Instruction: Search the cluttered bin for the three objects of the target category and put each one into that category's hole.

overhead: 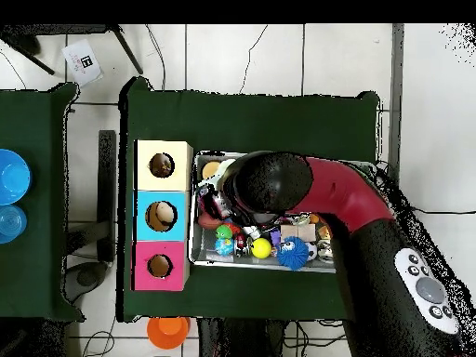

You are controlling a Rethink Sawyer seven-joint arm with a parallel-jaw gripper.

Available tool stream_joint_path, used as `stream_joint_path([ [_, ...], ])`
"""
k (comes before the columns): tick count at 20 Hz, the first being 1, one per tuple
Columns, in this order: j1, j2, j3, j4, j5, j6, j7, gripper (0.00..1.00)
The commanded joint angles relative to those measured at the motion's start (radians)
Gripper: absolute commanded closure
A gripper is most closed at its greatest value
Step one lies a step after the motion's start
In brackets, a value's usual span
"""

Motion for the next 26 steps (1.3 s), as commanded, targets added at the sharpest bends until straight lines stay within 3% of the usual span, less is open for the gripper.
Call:
stream_joint_path([
  [1,0.000,0.055,0.001,0.053,-0.055,0.047,-0.012,1.00],
  [9,-0.012,0.003,0.023,0.089,-0.027,0.076,-0.013,1.00],
  [14,-0.007,-0.037,0.030,0.112,0.020,0.181,0.006,1.00],
  [26,0.002,-0.083,0.003,0.110,-0.038,0.352,-0.006,1.00],
])
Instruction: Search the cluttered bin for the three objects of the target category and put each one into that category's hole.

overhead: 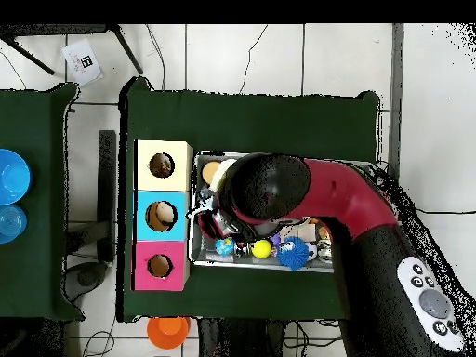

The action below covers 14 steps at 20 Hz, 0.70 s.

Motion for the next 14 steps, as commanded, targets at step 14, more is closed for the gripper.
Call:
stream_joint_path([
  [14,-0.011,-0.028,-0.005,0.091,-0.061,0.043,0.001,1.00],
])
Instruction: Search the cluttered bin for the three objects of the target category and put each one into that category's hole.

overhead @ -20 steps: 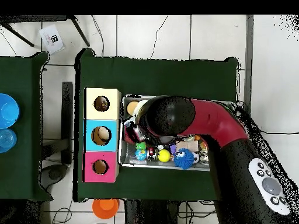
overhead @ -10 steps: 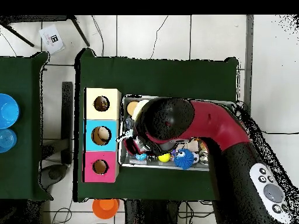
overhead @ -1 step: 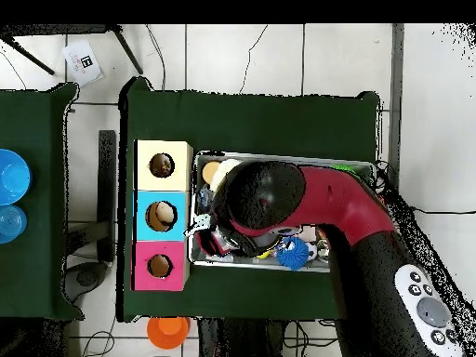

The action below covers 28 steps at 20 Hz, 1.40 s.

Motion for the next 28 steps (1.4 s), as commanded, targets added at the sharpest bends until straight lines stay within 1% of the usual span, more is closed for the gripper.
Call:
stream_joint_path([
  [1,-0.011,-0.002,-0.006,0.055,-0.054,-0.060,0.002,1.00],
  [2,-0.012,0.001,-0.008,0.050,-0.062,-0.090,0.003,1.00],
  [5,-0.012,-0.001,-0.009,0.043,-0.075,-0.117,0.006,1.00],
  [11,-0.002,0.012,-0.025,-0.001,-0.150,-0.186,0.027,1.00],
  [16,-0.001,0.049,-0.043,-0.055,-0.220,-0.317,0.059,1.00],
  [20,0.001,0.069,-0.057,-0.083,-0.270,-0.395,0.073,1.00],
  [25,0.010,0.080,-0.080,-0.095,-0.312,-0.391,0.065,1.00],
  [26,0.019,0.085,-0.089,-0.104,-0.331,-0.366,0.059,1.00],
  [28,0.021,0.090,-0.094,-0.104,-0.336,-0.364,0.055,1.00],
])
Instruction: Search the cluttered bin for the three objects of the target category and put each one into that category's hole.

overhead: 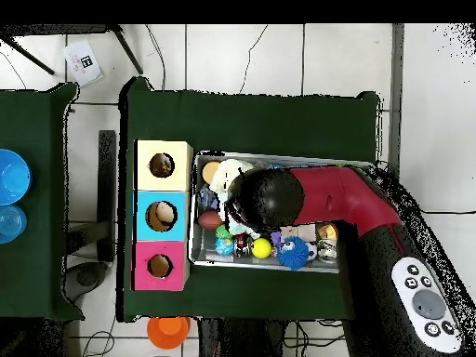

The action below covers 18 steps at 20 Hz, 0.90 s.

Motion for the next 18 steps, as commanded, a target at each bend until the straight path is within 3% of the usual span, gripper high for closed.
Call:
stream_joint_path([
  [1,0.013,0.048,-0.060,-0.043,-0.078,0.013,0.053,0.00],
  [11,0.034,0.065,-0.067,-0.074,-0.081,0.039,0.049,0.00],
  [18,-0.010,0.088,-0.019,-0.093,-0.012,-0.153,0.089,0.00],
])
